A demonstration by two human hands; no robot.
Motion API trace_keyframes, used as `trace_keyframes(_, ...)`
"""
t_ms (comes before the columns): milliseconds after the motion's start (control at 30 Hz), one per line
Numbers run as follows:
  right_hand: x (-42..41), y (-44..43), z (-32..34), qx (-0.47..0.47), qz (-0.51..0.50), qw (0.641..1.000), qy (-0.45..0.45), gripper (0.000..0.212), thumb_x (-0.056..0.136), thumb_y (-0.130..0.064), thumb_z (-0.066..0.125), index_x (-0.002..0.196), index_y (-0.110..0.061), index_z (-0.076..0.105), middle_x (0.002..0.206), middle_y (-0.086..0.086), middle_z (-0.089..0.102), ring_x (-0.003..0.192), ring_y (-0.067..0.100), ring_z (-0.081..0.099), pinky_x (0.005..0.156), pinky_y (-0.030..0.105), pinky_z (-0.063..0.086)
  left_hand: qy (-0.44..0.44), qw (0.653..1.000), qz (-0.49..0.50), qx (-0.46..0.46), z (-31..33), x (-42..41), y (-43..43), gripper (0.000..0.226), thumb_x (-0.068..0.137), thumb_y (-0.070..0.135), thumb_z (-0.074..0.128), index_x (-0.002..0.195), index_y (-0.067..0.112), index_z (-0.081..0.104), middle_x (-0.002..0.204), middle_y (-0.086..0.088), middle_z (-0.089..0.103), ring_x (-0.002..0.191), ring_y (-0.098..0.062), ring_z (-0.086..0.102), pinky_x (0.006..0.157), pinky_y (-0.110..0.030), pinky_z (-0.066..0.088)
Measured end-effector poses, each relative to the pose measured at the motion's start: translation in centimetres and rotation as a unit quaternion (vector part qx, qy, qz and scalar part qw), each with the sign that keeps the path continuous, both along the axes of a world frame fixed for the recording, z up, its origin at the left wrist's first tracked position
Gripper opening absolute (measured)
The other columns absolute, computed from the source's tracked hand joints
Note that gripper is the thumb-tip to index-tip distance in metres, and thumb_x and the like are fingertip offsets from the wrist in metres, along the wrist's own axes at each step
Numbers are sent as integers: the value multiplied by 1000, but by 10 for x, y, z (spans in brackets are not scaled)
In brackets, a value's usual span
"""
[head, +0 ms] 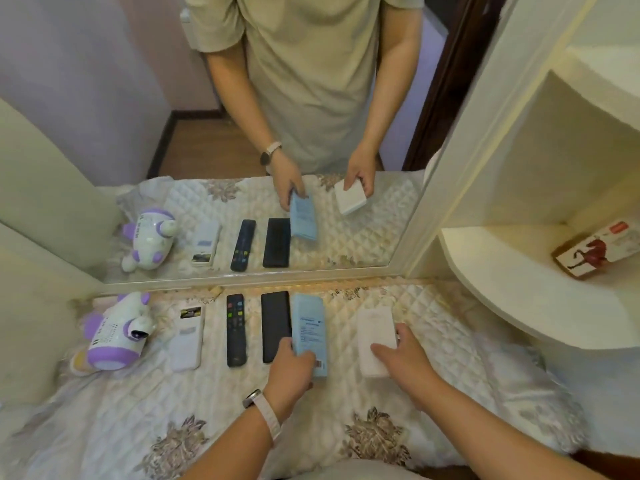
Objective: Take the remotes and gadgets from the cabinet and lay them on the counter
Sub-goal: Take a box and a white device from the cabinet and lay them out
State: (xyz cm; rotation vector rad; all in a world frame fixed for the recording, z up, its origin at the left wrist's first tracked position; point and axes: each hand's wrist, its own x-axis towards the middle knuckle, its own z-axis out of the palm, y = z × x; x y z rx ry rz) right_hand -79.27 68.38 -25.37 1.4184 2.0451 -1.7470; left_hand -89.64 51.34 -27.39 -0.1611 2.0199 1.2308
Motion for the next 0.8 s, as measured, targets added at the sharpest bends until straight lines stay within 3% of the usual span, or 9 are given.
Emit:
trace_keyframes(133,-26,3,-19,1,-4,1000,-27,30,90,-13,61,115,-19,46,107,2,61,89,13,60,57,24,47,-11,1000,-25,4,-20,-24,8,24,92,8,51,114,16,45,107,-1,60,86,-15,64,52,-24,52)
trace_keyframes(233,-43,5,-34,-3,4,999,-43,32,89,-12,61,117,-19,46,105,0,61,90,14,61,60,25,49,-20,999,-38,16,-33,-35,12,24,93,8,51,115,16,46,104,4,60,86,-13,64,52,-22,54)
trace_keyframes(400,-67,4,-53,4,8,999,-52,30,89,-10,61,114,-19,47,106,2,62,89,14,61,61,24,48,-23,998,-62,23,-48,-42,18,35,91,8,53,120,24,43,119,1,61,102,-16,64,83,-37,59)
trace_keyframes(467,-75,5,-58,1,15,999,-49,29,89,-10,60,113,-20,47,105,0,62,90,13,61,64,26,50,2,996,-83,19,-50,-43,18,45,90,7,54,129,23,39,123,3,59,108,-16,62,89,-35,56)
trace_keyframes(700,-76,17,-64,20,68,996,-60,32,88,-12,57,119,-19,50,108,-1,63,92,12,61,77,32,54,99,988,-115,-23,-46,-40,11,46,84,18,60,127,27,46,123,7,58,110,-12,62,83,-27,57)
trace_keyframes(800,-70,25,-60,39,94,993,-58,35,90,-10,55,124,-15,49,108,-3,61,92,12,59,68,24,46,136,979,-125,-90,-43,-39,10,48,86,27,58,133,22,48,124,2,53,105,-13,60,82,-28,56)
